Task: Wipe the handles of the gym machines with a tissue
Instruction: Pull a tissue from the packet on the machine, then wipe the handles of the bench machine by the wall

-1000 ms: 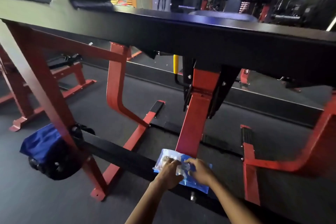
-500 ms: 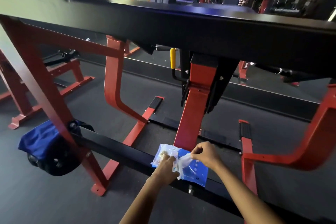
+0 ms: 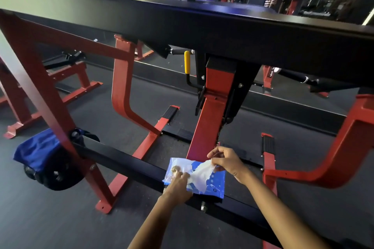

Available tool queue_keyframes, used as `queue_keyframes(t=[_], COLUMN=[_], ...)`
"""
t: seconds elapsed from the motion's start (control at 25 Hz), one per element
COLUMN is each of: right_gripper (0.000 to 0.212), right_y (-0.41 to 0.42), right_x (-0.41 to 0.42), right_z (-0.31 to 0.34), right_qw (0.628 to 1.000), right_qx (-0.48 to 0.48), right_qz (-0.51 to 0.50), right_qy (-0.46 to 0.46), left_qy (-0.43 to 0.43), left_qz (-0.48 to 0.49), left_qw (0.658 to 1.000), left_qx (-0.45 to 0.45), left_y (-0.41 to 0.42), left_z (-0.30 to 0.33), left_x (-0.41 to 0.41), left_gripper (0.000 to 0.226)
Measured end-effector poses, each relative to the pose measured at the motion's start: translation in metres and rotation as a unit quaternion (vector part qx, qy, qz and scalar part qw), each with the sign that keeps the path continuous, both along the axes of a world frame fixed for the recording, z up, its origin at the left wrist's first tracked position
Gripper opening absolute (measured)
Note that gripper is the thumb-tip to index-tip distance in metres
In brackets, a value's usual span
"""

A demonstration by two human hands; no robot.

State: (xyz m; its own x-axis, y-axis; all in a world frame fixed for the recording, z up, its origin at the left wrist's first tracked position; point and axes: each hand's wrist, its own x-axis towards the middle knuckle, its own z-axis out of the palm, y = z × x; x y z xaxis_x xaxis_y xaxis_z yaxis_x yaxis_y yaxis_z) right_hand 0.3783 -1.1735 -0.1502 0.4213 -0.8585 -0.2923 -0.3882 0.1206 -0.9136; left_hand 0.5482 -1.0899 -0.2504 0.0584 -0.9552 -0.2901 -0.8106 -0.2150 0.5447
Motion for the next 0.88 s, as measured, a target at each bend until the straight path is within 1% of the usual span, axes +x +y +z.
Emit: queue_keyframes(t=[0.12, 0.24, 0.32, 0.4, 0.52, 0.6, 0.68, 0.88], right_gripper=[0.019, 0.021, 0.022, 0.021, 0.021, 0.024, 0.025, 0.021], right_y=[-0.003, -0.005, -0.007, -0.007, -0.008, -0.007, -0.002, 0.024], right_x=[-0.002, 0.002, 0.008, 0.019, 0.047, 0.071, 0.099, 0.178], right_z=[0.011, 0.025, 0.033, 0.041, 0.052, 0.061, 0.07, 0.088], right_qw=[0.999, 0.995, 0.995, 0.996, 0.993, 0.989, 0.983, 0.958], right_qx=[0.011, 0.016, -0.011, -0.044, -0.07, -0.088, -0.109, -0.182], right_qz=[-0.007, -0.027, -0.015, 0.015, 0.035, 0.053, 0.093, 0.184], right_qy=[-0.044, -0.099, -0.094, -0.078, -0.089, -0.105, -0.115, -0.122], left_qy=[0.009, 0.02, 0.032, 0.054, 0.048, 0.058, 0.047, 0.04], left_qz=[0.005, 0.023, 0.052, 0.11, 0.186, 0.248, 0.301, 0.398], left_qw=[1.0, 0.999, 0.995, 0.984, 0.963, 0.939, 0.913, 0.865], left_qx=[-0.003, -0.039, -0.083, -0.127, -0.188, -0.231, -0.272, -0.303], left_y=[0.001, 0.004, 0.007, 0.01, 0.017, 0.03, 0.052, 0.131], left_z=[0.0, 0.002, 0.01, 0.028, 0.067, 0.091, 0.11, 0.148], left_x=[0.0, 0.0, 0.001, 0.009, 0.041, 0.069, 0.1, 0.156], left_gripper=[0.058, 0.056, 0.052, 0.047, 0.038, 0.04, 0.041, 0.038])
